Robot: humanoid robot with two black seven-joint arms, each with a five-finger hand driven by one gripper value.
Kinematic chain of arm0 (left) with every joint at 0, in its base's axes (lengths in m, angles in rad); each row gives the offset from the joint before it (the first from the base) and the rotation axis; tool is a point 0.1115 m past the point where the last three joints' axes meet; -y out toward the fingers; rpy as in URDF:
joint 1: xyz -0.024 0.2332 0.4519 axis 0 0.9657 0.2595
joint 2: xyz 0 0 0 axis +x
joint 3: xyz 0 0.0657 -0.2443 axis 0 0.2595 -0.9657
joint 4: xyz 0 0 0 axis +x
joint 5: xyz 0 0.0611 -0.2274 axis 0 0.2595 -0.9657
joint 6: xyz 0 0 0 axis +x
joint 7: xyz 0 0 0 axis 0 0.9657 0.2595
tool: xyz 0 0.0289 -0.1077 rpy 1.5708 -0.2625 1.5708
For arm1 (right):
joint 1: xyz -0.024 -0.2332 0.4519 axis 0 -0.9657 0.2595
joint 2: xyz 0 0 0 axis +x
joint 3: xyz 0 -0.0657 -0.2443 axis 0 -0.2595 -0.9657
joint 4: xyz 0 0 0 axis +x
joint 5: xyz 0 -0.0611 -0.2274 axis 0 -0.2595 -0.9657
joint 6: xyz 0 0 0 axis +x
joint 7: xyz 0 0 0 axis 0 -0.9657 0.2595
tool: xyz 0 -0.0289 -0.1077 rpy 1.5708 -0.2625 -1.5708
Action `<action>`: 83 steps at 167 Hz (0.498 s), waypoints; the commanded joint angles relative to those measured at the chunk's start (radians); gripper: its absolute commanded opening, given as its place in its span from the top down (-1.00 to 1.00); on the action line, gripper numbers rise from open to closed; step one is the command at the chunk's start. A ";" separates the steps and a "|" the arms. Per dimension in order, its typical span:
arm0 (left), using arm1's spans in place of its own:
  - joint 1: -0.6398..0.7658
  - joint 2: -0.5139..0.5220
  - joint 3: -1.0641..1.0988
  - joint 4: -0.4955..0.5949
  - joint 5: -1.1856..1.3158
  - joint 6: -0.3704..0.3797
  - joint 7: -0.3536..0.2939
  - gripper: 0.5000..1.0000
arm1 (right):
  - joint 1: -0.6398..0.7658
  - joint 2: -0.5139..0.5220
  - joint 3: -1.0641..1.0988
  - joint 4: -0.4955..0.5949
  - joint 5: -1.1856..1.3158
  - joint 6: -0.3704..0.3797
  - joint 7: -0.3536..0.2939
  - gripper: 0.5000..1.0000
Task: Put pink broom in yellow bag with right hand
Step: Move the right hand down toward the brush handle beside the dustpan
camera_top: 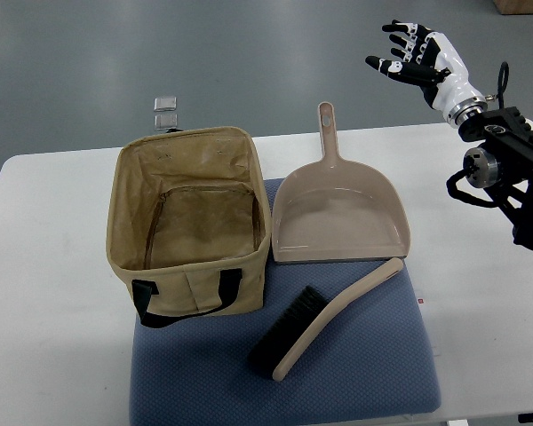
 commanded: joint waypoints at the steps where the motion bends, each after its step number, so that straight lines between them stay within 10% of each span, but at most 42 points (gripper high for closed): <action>1: 0.000 0.000 0.000 0.000 0.000 0.000 0.000 -1.00 | 0.017 -0.052 -0.108 0.053 -0.127 0.024 0.005 -0.72; 83: 0.000 0.000 0.000 0.000 0.000 0.000 0.000 -1.00 | 0.035 -0.328 -0.175 0.549 -0.892 0.274 0.035 -0.72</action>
